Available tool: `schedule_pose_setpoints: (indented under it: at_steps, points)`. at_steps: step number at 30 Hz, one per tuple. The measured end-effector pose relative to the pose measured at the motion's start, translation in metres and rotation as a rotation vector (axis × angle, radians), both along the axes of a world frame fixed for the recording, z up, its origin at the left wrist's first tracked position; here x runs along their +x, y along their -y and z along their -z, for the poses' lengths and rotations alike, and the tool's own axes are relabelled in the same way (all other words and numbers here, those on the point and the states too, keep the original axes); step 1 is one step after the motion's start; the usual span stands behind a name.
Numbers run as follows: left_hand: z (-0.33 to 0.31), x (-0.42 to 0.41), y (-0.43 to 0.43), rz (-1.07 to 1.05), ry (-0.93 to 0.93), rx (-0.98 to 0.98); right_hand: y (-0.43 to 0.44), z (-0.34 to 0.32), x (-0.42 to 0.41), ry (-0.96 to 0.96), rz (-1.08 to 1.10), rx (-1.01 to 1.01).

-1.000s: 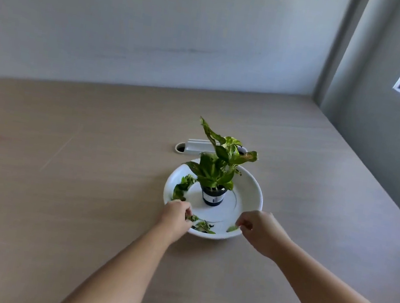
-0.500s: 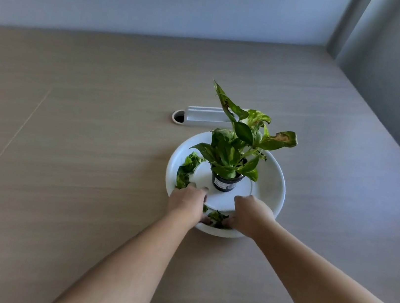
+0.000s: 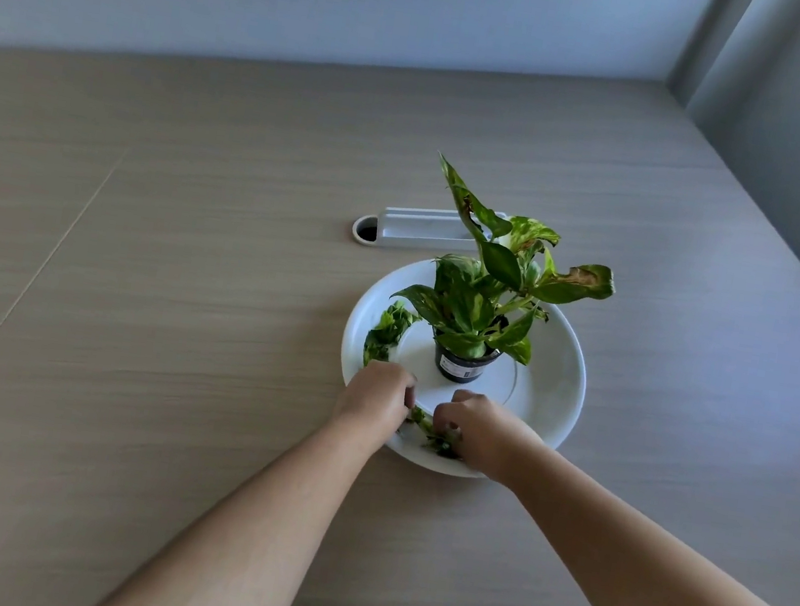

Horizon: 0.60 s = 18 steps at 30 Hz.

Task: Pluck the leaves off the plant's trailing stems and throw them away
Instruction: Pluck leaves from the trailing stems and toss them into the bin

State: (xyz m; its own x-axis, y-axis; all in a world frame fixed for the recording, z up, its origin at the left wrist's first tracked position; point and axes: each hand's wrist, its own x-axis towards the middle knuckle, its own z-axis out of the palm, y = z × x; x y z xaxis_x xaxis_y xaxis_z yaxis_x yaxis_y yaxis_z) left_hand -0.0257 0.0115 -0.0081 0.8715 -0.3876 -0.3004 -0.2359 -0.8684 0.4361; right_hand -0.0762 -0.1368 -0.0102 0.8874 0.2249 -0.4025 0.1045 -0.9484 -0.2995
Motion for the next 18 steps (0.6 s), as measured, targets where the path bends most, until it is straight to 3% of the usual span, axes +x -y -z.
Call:
schedule_pose_setpoints:
  at_steps: [8,11,18]
  points:
    - [-0.009,0.002,-0.009,-0.118,0.016,-0.117,-0.001,-0.002,0.004,-0.042,-0.117,-0.053]
    - [-0.011,-0.002,-0.010,-0.192,0.000,-0.176,0.003,0.000,0.001,-0.045,0.056,0.042]
    - [-0.025,-0.022,0.001,-0.313,-0.013,-0.267,0.042,-0.019,-0.013,0.028,0.587,0.500]
